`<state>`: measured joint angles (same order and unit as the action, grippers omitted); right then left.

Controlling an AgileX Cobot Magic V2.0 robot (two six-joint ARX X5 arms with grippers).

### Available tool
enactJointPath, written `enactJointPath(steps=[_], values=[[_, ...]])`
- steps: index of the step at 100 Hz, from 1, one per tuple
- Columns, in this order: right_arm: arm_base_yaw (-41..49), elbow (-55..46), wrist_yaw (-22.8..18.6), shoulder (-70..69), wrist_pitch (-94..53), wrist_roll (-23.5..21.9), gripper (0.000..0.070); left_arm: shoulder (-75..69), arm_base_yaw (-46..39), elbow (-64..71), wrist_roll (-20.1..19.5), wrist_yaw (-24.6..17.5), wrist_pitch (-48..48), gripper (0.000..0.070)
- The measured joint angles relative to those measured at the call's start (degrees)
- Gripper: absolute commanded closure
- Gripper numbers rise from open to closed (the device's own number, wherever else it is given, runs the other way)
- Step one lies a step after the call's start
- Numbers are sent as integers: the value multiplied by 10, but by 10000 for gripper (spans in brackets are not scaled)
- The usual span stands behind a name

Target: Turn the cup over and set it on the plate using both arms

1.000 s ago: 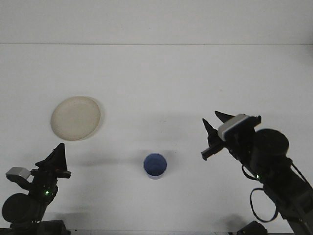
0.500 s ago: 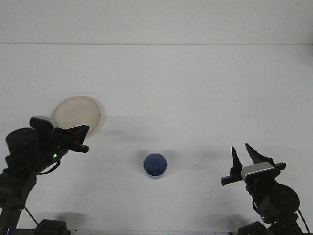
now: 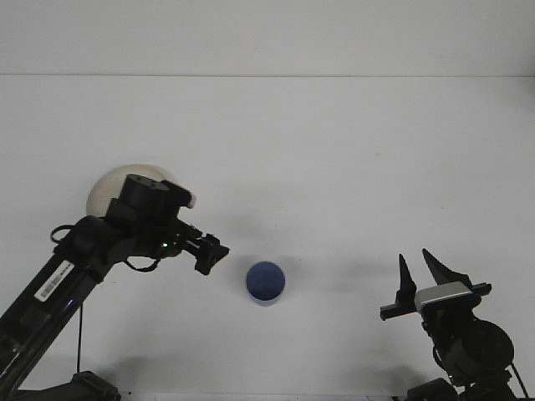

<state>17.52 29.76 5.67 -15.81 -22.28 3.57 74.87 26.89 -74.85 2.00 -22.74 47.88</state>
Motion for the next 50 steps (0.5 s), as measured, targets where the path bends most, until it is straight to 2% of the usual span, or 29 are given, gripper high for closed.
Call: enactJointPath(steps=[36,50], values=[[0,0,0,0,0,0,415,111,100,0,3,18,-15,160],[0,0,0,0,0,0,415,142,119,0,9,46,-43,160]])
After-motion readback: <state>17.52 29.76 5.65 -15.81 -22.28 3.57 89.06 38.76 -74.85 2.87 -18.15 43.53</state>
